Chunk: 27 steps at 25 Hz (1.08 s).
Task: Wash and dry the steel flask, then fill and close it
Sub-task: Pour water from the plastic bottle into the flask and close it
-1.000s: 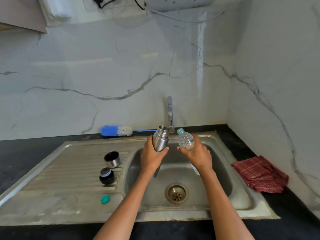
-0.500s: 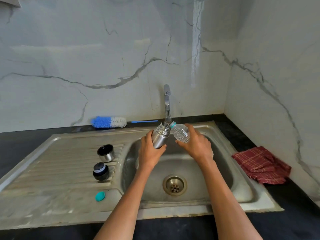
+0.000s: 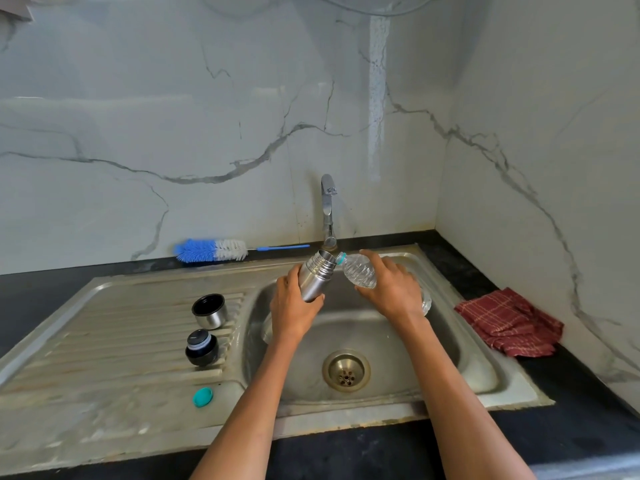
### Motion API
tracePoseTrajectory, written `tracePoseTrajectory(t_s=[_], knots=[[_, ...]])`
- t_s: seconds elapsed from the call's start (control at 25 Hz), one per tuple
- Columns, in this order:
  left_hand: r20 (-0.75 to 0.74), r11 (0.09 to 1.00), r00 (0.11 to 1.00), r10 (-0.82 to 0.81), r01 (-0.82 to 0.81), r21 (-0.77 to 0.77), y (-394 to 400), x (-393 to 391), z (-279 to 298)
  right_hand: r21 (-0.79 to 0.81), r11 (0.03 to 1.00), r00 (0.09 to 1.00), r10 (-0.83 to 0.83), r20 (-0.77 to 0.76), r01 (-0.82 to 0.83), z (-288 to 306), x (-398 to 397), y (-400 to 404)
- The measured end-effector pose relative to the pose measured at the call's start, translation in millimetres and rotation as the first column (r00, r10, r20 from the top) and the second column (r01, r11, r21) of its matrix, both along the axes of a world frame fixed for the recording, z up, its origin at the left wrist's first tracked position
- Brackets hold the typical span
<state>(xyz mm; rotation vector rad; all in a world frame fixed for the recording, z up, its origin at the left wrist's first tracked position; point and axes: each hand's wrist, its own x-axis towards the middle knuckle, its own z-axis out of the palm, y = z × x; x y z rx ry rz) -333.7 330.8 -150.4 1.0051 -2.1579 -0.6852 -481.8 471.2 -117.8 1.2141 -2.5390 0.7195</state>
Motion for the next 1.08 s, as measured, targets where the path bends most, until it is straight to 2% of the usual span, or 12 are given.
tracePoseTrajectory(t_s=[0.24,0.56,0.72,1.08], knots=[[0.020,1.000,1.000,0.001,-0.001,0.016,-3.7,-0.6,-0.3,0.068,0.998,0.998,-0.006,-0.060,0.010,8.8,1.4,-2.3],[0.002,0.999,1.000,-0.029,0.029,0.025,-2.8,-2.2,0.3,0.239,0.971,0.964,0.056,-0.259,0.008,41.8,-15.1,1.0],[0.014,0.998,0.998,-0.065,0.064,0.019,0.6,-3.7,-0.6,0.275,0.961,0.933,0.118,-0.341,-0.021,57.2,-17.1,0.6],[-0.080,0.995,0.995,-0.066,0.071,0.065,1.9,-2.9,-2.1,0.374,0.927,0.878,0.186,-0.442,-0.008,73.1,-21.9,0.7]])
